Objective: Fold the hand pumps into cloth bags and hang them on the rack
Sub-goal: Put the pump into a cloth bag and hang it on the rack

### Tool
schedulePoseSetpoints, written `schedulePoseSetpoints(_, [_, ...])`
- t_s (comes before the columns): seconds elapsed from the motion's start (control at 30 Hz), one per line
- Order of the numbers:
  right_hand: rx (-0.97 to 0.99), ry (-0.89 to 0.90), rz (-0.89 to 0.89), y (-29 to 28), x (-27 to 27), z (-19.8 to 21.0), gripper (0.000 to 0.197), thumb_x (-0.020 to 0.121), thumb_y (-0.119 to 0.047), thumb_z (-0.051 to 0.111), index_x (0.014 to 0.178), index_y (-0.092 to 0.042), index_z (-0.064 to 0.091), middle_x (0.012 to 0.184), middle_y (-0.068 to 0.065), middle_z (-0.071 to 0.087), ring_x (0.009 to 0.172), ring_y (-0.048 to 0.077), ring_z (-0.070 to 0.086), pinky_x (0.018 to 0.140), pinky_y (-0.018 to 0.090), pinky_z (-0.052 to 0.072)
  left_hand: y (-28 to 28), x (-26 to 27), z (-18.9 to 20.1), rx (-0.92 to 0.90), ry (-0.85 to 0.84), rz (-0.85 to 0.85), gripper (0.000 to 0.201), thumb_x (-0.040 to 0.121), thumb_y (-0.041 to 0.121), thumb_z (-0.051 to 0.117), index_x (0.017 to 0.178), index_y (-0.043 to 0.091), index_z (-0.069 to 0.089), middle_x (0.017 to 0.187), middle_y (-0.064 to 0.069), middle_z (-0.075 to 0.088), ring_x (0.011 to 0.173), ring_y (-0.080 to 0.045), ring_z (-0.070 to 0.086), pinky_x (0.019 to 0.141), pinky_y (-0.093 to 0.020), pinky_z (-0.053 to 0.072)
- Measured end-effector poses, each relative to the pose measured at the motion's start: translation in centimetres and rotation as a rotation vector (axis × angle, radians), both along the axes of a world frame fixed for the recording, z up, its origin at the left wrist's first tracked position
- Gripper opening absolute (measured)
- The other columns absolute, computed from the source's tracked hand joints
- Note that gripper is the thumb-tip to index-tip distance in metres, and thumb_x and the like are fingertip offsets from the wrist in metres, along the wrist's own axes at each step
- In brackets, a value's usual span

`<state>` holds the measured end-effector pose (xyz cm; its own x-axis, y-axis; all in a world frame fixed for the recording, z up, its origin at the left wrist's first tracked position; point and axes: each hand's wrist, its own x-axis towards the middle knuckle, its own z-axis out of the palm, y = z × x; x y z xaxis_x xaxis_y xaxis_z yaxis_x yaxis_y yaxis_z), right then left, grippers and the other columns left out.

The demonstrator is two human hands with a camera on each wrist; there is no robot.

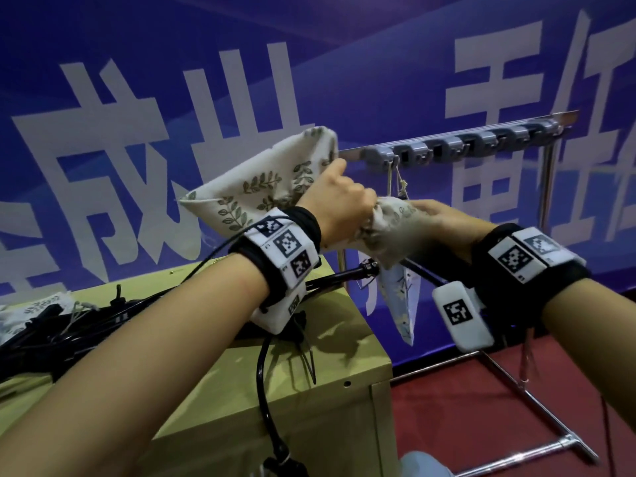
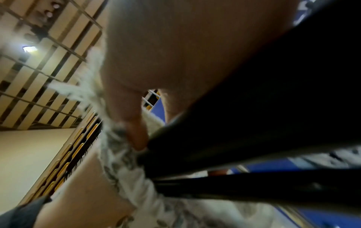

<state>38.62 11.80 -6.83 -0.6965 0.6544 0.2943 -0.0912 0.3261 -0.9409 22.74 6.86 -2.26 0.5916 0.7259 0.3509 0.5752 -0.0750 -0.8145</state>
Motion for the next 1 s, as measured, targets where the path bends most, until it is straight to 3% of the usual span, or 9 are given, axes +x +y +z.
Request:
schedulePoseSetpoints(0.13, [0.099, 0.099, -0.26, 0.9, 1.7, 1.2, 0.034, 0.081, 0.013, 0.051, 0.09, -0.015, 0.067, 0.076, -0.006, 0.072, 0.078, 0.014, 0.065, 0.08, 0.026, 0.051, -0.1, -1.4, 1.5, -0.102, -0.222, 0.221, 0.011, 0.085, 0.009, 0.042, 0.084, 0.018, 0.048, 0.091, -0.006, 0.069, 0.076, -0.024, 0.061, 0.089, -0.034, 0.03])
schedulePoseSetpoints(0.23, [0.018, 0.298, -0.318, 1.5, 2.7, 2.6, 0.042, 0.084, 0.018, 0.034, 0.089, -0.011, 0.064, 0.075, -0.006, 0.073, 0.076, 0.008, 0.068, 0.071, 0.018, 0.054, 0.2, -2.2, 3.0, -0.016, -0.269, 0.31, 0.01, 0.087, 0.013, 0.045, 0.087, 0.019, 0.053, 0.094, -0.006, 0.069, 0.085, -0.024, 0.063, 0.088, -0.033, 0.031])
schedulePoseSetpoints(0.4, [-0.151, 0.477, -0.299, 1.6, 3.3, 4.4, 0.039, 0.086, 0.018, 0.028, 0.088, -0.007, 0.059, 0.086, 0.006, 0.067, 0.068, 0.012, 0.069, 0.065, 0.019, 0.057, 0.9, -2.7, 6.2, 0.066, -0.442, 0.418, 0.007, 0.087, 0.019, 0.049, 0.088, 0.019, 0.056, 0.099, -0.006, 0.066, 0.095, -0.027, 0.062, 0.086, -0.035, 0.036])
schedulePoseSetpoints(0.57, [-0.155, 0.409, -0.284, 1.6, 3.0, 5.6, 0.038, 0.086, 0.016, 0.03, 0.087, -0.006, 0.06, 0.071, 0.0, 0.072, 0.064, 0.011, 0.068, 0.063, 0.019, 0.055, 1.6, -2.4, 8.8, 0.105, -0.803, 0.345, 0.01, 0.086, 0.023, 0.052, 0.081, 0.015, 0.051, 0.09, -0.009, 0.062, 0.079, -0.031, 0.056, 0.069, -0.034, 0.038])
schedulePoseSetpoints(0.67, [-0.139, 0.355, -0.302, 1.5, 3.0, 6.5, 0.035, 0.09, 0.011, 0.033, 0.091, -0.01, 0.061, 0.084, 0.003, 0.069, 0.072, 0.014, 0.064, 0.063, 0.021, 0.054, 2.3, -1.6, 9.8, 0.056, -1.076, 0.251, 0.014, 0.081, 0.026, 0.056, 0.077, 0.013, 0.056, 0.08, -0.008, 0.058, 0.071, -0.029, 0.053, 0.064, -0.032, 0.04])
schedulePoseSetpoints(0.77, [-0.163, 0.389, -0.308, 1.5, 3.2, 7.8, 0.031, 0.091, 0.005, 0.039, 0.112, -0.01, 0.056, 0.095, 0.005, 0.063, 0.075, 0.017, 0.057, 0.063, 0.025, 0.051, 2.9, -0.4, 10.2, -0.09, -1.373, 0.065, 0.015, 0.074, 0.023, 0.066, 0.072, 0.01, 0.059, 0.073, -0.007, 0.06, 0.07, -0.028, 0.058, 0.056, -0.027, 0.04])
schedulePoseSetpoints(0.9, [-0.15, 0.473, -0.397, 2.3, 4.4, 9.9, 0.048, 0.091, 0.003, 0.041, 0.131, -0.023, 0.041, 0.088, 0.006, 0.052, 0.067, 0.016, 0.045, 0.065, 0.031, 0.041, 3.7, 2.1, 10.3, -0.207, -1.752, -0.181, 0.027, 0.07, 0.016, 0.076, 0.09, 0.0, 0.069, 0.089, -0.011, 0.069, 0.082, -0.025, 0.065, 0.077, -0.036, 0.056])
schedulePoseSetpoints(0.97, [-0.019, 0.375, -0.477, 2.6, 5.4, 10.9, 0.052, 0.088, 0.004, 0.043, 0.129, -0.028, 0.046, 0.085, 0.007, 0.049, 0.065, 0.015, 0.044, 0.063, 0.032, 0.039, 3.8, 3.5, 10.0, -0.274, -1.86, -0.249, 0.026, 0.074, 0.013, 0.075, 0.097, 0.001, 0.07, 0.094, -0.008, 0.07, 0.083, -0.021, 0.064, 0.078, -0.03, 0.053])
schedulePoseSetpoints(1.0, [0.06, 0.299, -0.527, 2.8, 5.8, 11.3, 0.053, 0.085, 0.003, 0.045, 0.127, -0.03, 0.05, 0.093, 0.008, 0.051, 0.07, 0.016, 0.048, 0.068, 0.033, 0.043, 4.0, 4.1, 9.8, -0.298, -1.9, -0.273, 0.025, 0.075, 0.013, 0.074, 0.098, 0.002, 0.07, 0.094, -0.007, 0.07, 0.084, -0.021, 0.064, 0.076, -0.028, 0.052])
